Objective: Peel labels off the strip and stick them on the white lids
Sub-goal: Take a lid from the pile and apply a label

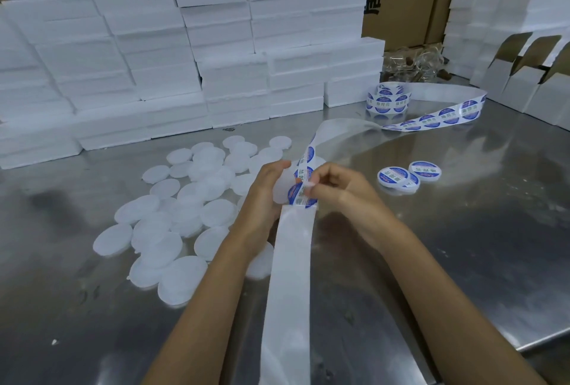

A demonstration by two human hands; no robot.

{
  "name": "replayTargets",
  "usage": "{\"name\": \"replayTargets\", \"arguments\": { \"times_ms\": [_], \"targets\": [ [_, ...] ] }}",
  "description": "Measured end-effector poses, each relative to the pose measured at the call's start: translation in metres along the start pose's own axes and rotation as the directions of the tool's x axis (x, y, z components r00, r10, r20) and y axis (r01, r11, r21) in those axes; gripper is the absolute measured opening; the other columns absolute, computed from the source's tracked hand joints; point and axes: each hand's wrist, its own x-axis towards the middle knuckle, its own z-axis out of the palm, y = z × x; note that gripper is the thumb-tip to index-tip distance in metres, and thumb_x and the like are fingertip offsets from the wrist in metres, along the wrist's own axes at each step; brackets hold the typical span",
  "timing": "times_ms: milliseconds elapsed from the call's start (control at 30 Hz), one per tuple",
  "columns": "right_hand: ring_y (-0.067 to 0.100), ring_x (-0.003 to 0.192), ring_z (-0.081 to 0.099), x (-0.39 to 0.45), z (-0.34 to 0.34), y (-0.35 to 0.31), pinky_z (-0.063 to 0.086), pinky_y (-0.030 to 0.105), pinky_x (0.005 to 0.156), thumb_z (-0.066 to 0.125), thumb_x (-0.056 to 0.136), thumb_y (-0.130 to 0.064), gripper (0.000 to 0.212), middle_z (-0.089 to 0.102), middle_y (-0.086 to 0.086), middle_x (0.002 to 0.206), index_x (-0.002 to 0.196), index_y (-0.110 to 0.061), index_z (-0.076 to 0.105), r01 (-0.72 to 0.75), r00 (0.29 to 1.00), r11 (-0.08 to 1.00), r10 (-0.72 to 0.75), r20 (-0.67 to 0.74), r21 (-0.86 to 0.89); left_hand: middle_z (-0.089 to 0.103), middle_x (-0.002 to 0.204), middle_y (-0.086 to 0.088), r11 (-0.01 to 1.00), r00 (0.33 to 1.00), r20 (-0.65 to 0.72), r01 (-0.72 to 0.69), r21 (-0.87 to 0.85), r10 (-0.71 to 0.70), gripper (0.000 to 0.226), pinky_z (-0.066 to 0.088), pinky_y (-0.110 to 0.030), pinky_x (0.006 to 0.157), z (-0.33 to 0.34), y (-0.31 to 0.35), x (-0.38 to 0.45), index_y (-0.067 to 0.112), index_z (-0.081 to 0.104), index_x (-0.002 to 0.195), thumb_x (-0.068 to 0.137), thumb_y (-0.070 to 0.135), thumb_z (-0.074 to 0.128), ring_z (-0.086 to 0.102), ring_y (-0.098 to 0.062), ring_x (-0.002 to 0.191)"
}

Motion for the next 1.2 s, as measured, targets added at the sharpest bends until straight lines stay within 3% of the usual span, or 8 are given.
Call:
{"name": "replayTargets", "arguments": {
  "times_ms": [100,267,433,633,800,933,1033,1200],
  "targets": [
    [0.025,0.083,0.064,-0.001,0.0,-0.008,0.05,0.037,0.079,0.065,0.085,0.005,0.018,0.067,0.022,0.095,0.087,-0.01,0.055,0.001,0.998,0.984,0.009,-0.055,0.179,0.061,0.131,-0.02,0.987,0.999,0.004,0.034,-0.159,-0.033,0.035,0.053,-0.056,0.096,0.0,0.001,0.0,0.015,0.062,0.114,0.103,0.043,0.044,0.06,-0.039,0.122],
    [0.02,0.078,0.066,-0.001,0.013,-0.006,0.056,0.032,0.067,0.069,0.083,0.006,0.024,0.071,0.015,0.09,0.088,-0.012,0.053,0.059,0.993,0.984,-0.04,-0.114,0.169,0.071,0.119,-0.02,0.922,0.99,0.123,0.111,-0.371,-0.07,0.065,0.048,-0.057,0.103,0.004,0.005,-0.003,0.011,0.055,0.13,0.1,0.063,0.031,0.068,-0.037,0.111],
    [0.01,0.067,0.062,0.003,0.016,-0.003,0.053,0.022,0.058,0.07,0.079,0.01,0.03,0.067,0.004,0.079,0.084,-0.015,0.053,0.101,0.982,0.991,-0.087,-0.166,0.082,0.073,0.115,-0.017,0.938,0.991,0.119,0.092,-0.335,-0.055,0.066,0.053,-0.046,0.098,0.009,0.006,-0.006,0.011,0.056,0.131,0.1,0.063,0.029,0.071,-0.032,0.104],
    [0.005,0.064,0.06,0.002,0.017,-0.003,0.053,0.023,0.062,0.072,0.078,0.007,0.031,0.066,0.003,0.08,0.085,-0.015,0.052,0.124,0.975,0.992,-0.127,-0.18,-0.03,0.066,0.125,-0.02,0.954,0.994,0.096,0.076,-0.291,-0.049,0.062,0.05,-0.041,0.1,0.016,0.008,-0.012,0.009,0.057,0.131,0.103,0.056,0.028,0.063,-0.035,0.118],
    [0.015,0.072,0.061,0.002,0.018,-0.001,0.055,0.032,0.071,0.075,0.078,0.002,0.03,0.065,0.008,0.084,0.086,-0.016,0.053,0.15,0.964,0.979,-0.176,-0.199,-0.139,0.07,0.106,-0.013,0.968,0.994,0.106,0.037,-0.248,-0.011,0.054,0.055,-0.033,0.089,0.024,0.011,-0.016,0.011,0.061,0.117,0.104,0.051,0.028,0.067,-0.024,0.099],
    [0.002,0.071,0.052,0.004,0.018,0.007,0.045,0.014,0.065,0.082,0.074,-0.015,0.035,0.06,-0.004,0.09,0.098,-0.017,0.057,0.148,0.938,0.936,-0.235,-0.254,-0.319,0.069,0.115,-0.015,0.969,0.998,0.059,0.035,-0.247,-0.021,0.051,0.056,-0.035,0.09,0.023,0.011,-0.016,0.01,0.061,0.12,0.105,0.048,0.03,0.067,-0.028,0.106],
    [0.001,0.08,0.049,0.006,0.012,0.012,0.044,0.018,0.071,0.085,0.068,-0.043,0.06,0.05,-0.011,0.096,0.111,-0.025,0.047,0.088,0.935,0.916,-0.212,-0.286,-0.39,0.064,0.128,-0.024,0.93,0.996,0.062,0.077,-0.358,-0.059,0.058,0.05,-0.044,0.101,0.019,0.014,-0.016,0.006,0.055,0.13,0.104,0.051,0.032,0.062,-0.036,0.121],
    [-0.007,0.07,0.049,-0.002,0.018,0.014,0.036,0.01,0.055,0.063,0.065,-0.08,0.057,0.05,-0.022,0.068,0.071,-0.029,0.04,0.119,0.903,0.731,-0.361,-0.234,-0.672,0.068,0.114,-0.023,0.861,0.991,0.119,0.11,-0.496,-0.058,0.059,0.041,-0.045,0.113,0.017,0.01,-0.016,0.004,0.06,0.12,0.104,0.053,0.032,0.063,-0.033,0.109]
  ]
}}
